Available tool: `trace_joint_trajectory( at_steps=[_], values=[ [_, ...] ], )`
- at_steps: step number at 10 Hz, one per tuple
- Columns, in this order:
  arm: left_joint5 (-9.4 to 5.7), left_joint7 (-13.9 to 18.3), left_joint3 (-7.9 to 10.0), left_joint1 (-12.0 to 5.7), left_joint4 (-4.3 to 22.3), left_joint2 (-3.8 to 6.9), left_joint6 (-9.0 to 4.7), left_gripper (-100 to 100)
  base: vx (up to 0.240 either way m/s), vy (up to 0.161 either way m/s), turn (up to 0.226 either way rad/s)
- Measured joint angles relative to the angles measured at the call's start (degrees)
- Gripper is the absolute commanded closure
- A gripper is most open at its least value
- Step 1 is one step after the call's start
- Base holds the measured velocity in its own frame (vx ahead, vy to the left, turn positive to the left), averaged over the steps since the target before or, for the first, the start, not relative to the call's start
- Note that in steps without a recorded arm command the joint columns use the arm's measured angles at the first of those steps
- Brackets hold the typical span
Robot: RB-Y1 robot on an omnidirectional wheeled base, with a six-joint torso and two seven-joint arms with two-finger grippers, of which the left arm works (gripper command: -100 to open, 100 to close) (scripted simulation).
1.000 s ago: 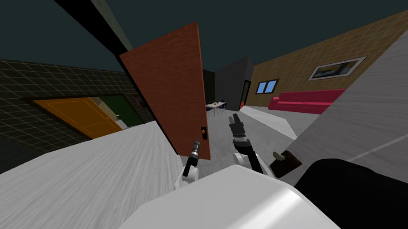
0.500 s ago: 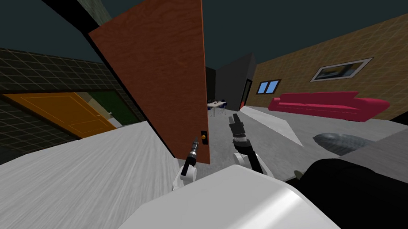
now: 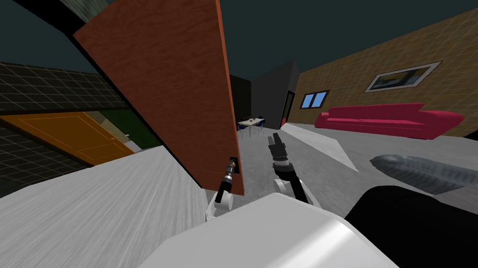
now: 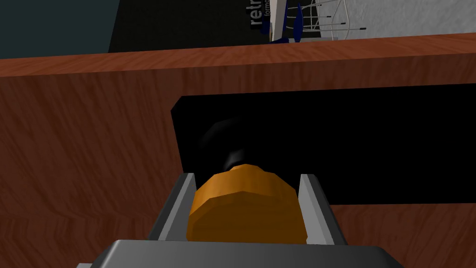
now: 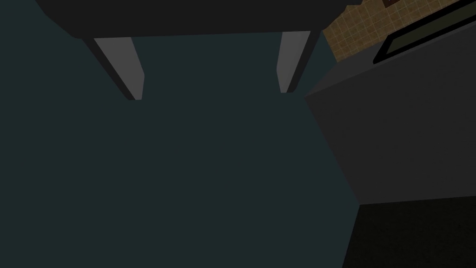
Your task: Push the door open
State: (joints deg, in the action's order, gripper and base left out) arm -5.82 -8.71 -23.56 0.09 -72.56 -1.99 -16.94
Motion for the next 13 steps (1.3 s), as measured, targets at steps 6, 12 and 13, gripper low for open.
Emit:
trace_joint_trajectory(
  at_steps=[6,12,13],
  values=[
    [-0.12,-0.16,-0.98,0.56,0.03,0.72,0.13,100,0.042,-0.019,0.060],
    [-1.44,-1.80,-2.84,2.97,-2.81,3.47,0.49,-100,0.173,-0.074,0.195],
    [-1.34,-2.16,-3.74,3.83,-3.56,3.96,0.56,-100,-0.136,0.082,0.043]
  ],
)
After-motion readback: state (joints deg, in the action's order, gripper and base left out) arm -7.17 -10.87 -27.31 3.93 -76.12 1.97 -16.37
